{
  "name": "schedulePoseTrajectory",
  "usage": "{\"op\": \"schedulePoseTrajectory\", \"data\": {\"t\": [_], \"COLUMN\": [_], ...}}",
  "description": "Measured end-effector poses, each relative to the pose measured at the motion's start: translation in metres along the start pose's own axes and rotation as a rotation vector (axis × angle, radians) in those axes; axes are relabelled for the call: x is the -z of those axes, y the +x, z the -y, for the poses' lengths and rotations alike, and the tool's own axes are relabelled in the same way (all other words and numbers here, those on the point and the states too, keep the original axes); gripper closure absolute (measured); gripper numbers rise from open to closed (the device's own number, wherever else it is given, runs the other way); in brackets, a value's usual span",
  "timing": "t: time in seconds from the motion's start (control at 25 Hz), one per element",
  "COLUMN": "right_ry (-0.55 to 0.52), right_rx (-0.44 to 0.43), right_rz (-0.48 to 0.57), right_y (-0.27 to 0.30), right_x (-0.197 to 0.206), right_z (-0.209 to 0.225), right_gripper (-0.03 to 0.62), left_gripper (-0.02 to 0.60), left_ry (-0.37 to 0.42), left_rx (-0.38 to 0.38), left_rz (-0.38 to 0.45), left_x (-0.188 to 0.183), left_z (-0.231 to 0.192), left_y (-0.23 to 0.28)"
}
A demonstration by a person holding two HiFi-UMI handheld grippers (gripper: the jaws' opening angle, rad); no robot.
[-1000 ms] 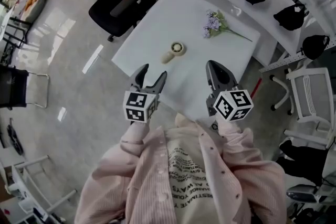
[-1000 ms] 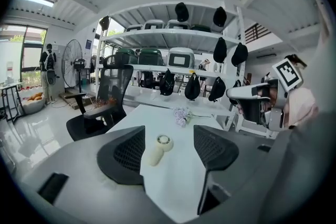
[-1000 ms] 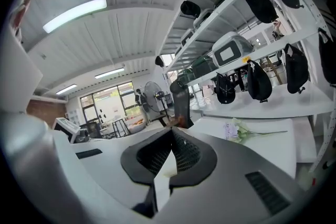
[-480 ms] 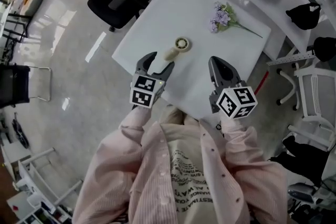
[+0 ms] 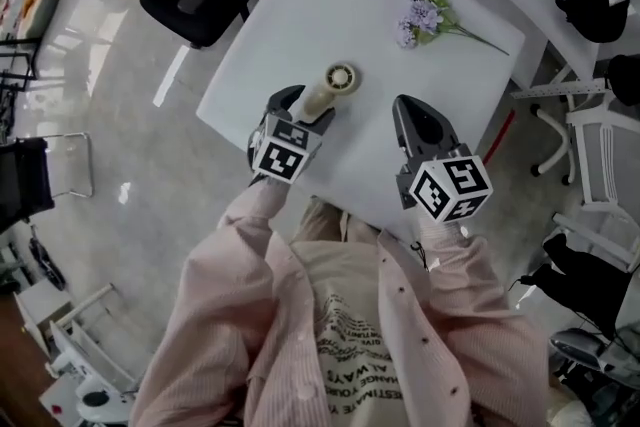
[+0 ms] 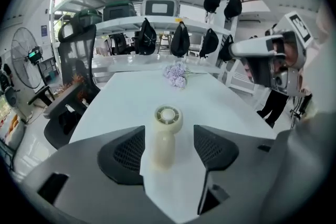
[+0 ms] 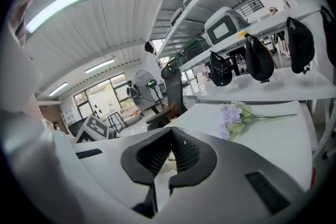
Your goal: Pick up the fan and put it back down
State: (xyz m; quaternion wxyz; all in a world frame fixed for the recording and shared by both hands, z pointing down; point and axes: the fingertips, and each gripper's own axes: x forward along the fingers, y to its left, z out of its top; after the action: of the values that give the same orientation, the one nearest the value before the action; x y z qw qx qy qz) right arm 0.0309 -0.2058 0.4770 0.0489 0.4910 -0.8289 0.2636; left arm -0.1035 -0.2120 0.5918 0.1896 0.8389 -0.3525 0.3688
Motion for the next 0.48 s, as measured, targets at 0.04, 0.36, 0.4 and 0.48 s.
{"op": "schedulePoseTrajectory", "data": {"t": [0.04,0.36,0.4,0.48], "right_ry": [0.003,0.036,0.042,0.053], "right_rx": [0.003,0.023,0.028,0.038], "right_rz": [-0.006,-0.054,-0.057,-0.063], "right_y": [0.003,0.013,0.013,0.013], "right_x": [0.002,0.024,0.026,0.030], "right_z": [0.002,0.019,0.022,0.026], "right_gripper": [0.595,0.595,0.595,0.595], "left_gripper": [0.314,0.313,0.313,0.313], "left_ry": [0.008,0.024,0.028,0.041], "left_rx": [0.010,0.067,0.071,0.070], "left_rz": [-0.018,-0.130,-0.142,-0.154], "left_x": [0.002,0.021,0.023,0.023], "left_z": [0.000,-0.003,-0.004,-0.006], "left_y": [0.007,0.049,0.052,0.057]}}
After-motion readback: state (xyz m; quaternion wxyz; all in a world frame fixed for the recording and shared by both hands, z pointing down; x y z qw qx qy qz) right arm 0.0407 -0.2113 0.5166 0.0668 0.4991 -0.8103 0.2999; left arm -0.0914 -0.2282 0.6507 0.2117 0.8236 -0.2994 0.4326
